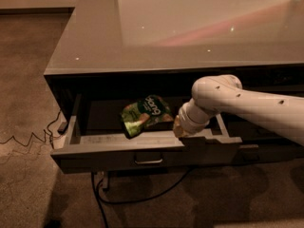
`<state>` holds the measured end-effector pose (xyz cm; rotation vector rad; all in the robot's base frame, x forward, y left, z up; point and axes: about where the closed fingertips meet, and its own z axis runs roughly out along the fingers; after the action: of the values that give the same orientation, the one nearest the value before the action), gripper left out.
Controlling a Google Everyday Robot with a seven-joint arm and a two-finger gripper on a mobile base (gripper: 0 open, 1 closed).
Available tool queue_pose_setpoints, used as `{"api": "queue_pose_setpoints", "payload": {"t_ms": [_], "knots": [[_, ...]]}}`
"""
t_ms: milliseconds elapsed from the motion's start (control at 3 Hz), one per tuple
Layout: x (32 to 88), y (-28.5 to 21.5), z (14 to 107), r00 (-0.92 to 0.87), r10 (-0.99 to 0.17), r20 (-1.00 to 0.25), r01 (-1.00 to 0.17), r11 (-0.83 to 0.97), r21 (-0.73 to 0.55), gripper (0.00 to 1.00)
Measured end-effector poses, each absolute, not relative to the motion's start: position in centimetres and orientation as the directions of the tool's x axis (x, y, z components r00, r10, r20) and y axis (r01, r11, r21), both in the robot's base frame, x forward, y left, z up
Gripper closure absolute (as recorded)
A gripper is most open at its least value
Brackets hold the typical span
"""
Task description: Open top drawer
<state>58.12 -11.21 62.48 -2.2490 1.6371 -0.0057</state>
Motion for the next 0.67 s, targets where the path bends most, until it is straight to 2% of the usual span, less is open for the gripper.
{"api": "queue_pose_setpoints", "payload": {"t_ms": [333,667], "knots": [[56.4,-13.9,62.6,0.278,-0.949,-0.149,-0.933,-0.23,-0.276,1.0],[53.4,-16.5,65.5,0.247,-0.965,-0.088,-0.923,-0.206,-0.325,1.0]]}}
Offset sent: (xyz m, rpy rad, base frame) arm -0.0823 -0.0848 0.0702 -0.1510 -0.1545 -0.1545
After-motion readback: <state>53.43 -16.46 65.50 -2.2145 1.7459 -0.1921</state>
